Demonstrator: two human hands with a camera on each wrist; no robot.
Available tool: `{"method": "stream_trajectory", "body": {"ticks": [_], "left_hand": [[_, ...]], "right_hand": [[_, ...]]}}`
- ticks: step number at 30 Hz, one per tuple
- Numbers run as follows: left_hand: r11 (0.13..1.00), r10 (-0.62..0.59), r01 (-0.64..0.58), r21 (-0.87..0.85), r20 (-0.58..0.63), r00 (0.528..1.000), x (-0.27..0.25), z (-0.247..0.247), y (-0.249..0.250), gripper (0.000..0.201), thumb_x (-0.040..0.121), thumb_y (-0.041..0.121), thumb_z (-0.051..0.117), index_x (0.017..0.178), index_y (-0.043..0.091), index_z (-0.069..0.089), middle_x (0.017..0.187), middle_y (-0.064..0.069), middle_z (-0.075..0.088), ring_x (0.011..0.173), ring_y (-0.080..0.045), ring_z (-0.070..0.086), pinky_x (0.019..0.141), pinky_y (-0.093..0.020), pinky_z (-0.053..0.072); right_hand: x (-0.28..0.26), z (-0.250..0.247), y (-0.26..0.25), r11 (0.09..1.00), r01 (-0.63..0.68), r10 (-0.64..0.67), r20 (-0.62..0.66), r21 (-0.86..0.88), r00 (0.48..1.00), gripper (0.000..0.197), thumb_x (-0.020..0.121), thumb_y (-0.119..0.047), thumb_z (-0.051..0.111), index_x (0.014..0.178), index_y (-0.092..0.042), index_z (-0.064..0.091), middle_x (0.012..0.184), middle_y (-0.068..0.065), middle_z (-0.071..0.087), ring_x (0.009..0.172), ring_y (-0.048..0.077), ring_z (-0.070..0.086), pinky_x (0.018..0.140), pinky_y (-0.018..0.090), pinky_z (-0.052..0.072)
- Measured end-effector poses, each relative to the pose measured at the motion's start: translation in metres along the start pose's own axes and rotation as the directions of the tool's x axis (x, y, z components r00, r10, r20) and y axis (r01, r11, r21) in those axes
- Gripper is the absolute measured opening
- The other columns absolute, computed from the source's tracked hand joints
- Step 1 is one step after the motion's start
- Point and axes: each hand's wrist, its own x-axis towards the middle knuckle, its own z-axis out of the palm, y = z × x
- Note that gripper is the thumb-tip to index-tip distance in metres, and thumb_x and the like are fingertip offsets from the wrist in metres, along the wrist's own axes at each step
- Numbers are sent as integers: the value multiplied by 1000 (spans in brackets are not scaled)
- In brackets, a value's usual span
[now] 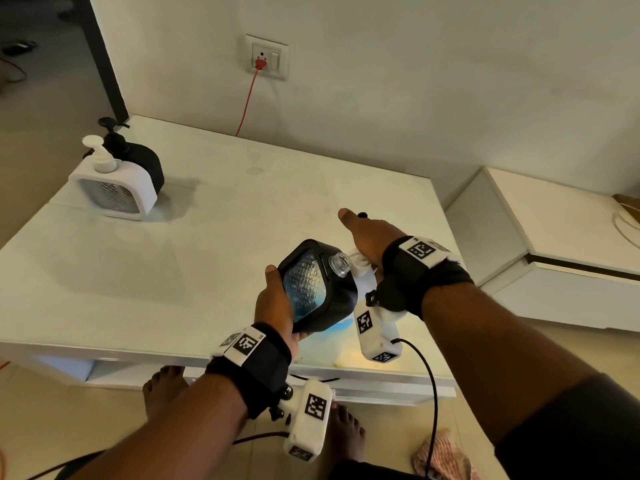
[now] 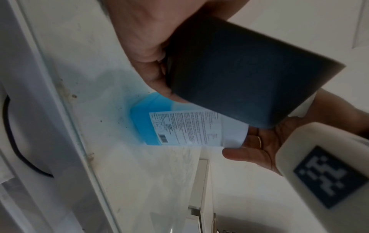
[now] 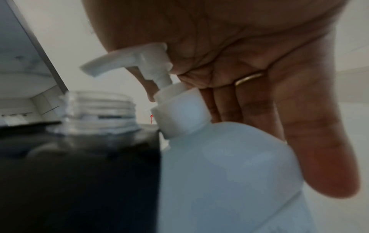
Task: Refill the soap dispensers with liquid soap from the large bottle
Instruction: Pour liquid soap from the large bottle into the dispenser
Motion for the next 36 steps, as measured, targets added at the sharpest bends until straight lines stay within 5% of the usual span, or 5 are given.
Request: {"method": "stream_trajectory", "body": {"ticks": [5,19,23,31,36], "left_hand": [[1000,-12,11,15,23,1000,-5,1,1,51,105,64,33,124,27,62,128,-14,67,111,-36,67,76,-42,59],[1000,7,-8,12,24,1000,-4,1,3,50,106,64,32,124,27,60,128,-15,66,113,-38,65,93,-50,57],[1000,1,-1,18,19,1000,-6,1,1,51,106,64,32,126,26,61,127,-14,67,111,-36,66,83,-44,59],[1000,1,-1,16,12,1000,-1,1,0,54,105,64,34,130,25,61,128,-14,68,112,-37,67,91,-51,59],[1000,5,-5,8,9,1000,0,0,1,53,105,65,33,128,27,62,130,-14,67,115,-38,65,102,-58,53]], "right_hand": [[6,7,2,997,-67,63,-86,-46,994,47,106,-34,19,143,-21,44,143,17,47,125,35,48,97,33,36],[-2,-3,-2,995,-78,78,3,56,997,47,104,-54,28,116,-21,60,108,17,55,103,30,53,109,42,39],[6,3,0,994,-110,112,-91,20,990,51,105,-46,27,140,-17,49,140,15,51,125,33,50,105,36,37],[9,8,9,995,-104,102,-156,-5,983,72,94,-69,34,131,-11,55,129,12,60,113,31,57,94,36,39],[7,-1,2,996,-67,68,-26,56,997,75,88,-81,23,79,-15,59,76,8,52,65,21,52,81,36,40]]}}
